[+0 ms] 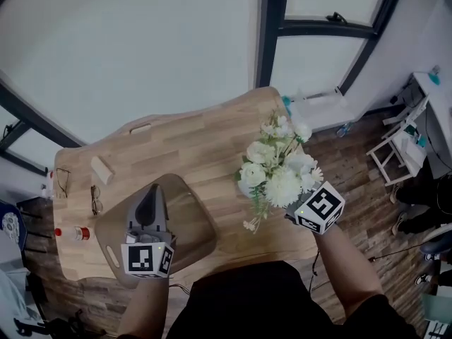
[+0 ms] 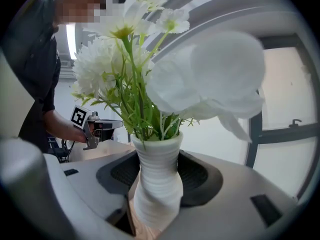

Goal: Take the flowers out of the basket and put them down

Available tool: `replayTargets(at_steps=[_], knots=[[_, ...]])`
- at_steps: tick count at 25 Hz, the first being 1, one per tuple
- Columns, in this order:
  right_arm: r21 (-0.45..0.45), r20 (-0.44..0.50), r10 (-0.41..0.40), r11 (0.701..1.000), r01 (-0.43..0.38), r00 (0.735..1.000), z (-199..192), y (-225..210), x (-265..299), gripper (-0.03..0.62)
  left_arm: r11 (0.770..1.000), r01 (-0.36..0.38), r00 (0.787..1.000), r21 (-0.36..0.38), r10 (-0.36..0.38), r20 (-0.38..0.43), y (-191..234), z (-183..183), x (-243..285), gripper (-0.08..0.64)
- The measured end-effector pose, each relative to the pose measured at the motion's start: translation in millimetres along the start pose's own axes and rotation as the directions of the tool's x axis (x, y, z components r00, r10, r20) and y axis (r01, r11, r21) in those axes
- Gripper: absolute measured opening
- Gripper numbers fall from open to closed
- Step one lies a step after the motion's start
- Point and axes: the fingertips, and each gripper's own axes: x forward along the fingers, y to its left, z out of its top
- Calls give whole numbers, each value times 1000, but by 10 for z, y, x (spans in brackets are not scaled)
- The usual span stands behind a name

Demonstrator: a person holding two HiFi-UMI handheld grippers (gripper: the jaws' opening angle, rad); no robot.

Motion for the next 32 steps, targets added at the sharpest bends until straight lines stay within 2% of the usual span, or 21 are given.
replayTargets(at_steps=[7,14,23,32], knots=[[16,-28,-13,1000,13,1000,-239,-7,64,253,1000,-6,1000,9,6,-15,11,-105,9,5],[36,-60,-18,999,20,998,-512,-58,128,254,999,35,999,25,-34,-32,-84,-196,107,5],[51,-106,-52,997,58,993,-885,-179,224,253,1000,30,999,9,-29,-45,-107,-313,183,5],[65,-152,-47,996,58,987,-1214,-261,357,253,999,31,998,8,-30,-63,-131,-387,254,5]])
